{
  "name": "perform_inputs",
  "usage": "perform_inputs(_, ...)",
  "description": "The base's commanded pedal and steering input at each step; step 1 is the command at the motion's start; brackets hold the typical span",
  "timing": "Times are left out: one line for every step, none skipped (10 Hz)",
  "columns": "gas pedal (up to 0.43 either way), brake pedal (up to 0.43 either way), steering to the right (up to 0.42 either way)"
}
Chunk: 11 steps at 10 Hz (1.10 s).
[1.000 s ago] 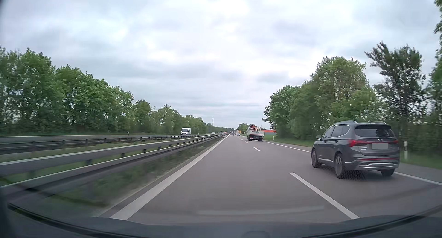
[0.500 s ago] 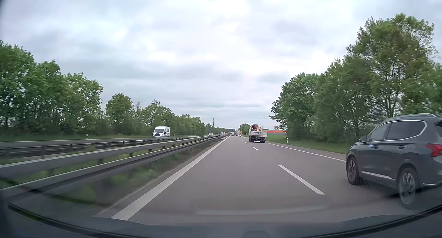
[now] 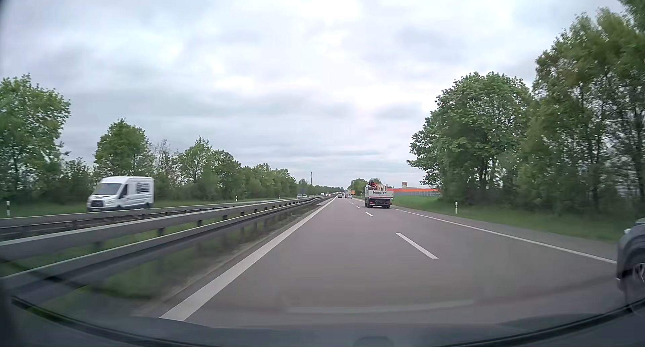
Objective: Follow the waypoints while adhering to traffic rules and regulations
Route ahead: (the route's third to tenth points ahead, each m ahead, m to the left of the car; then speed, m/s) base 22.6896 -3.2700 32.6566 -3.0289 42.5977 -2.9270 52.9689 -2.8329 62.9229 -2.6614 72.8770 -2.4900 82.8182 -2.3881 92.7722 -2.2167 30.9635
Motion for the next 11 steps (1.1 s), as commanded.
perform_inputs(0.228,0.0,-0.001)
perform_inputs(0.228,0.0,-0.001)
perform_inputs(0.228,0.0,-0.001)
perform_inputs(0.228,0.0,-0.001)
perform_inputs(0.228,0.0,-0.001)
perform_inputs(0.228,0.0,-0.001)
perform_inputs(0.228,0.0,-0.001)
perform_inputs(0.228,0.0,-0.002)
perform_inputs(0.228,0.0,-0.003)
perform_inputs(0.22,0.0,-0.003)
perform_inputs(0.22,0.0,-0.003)
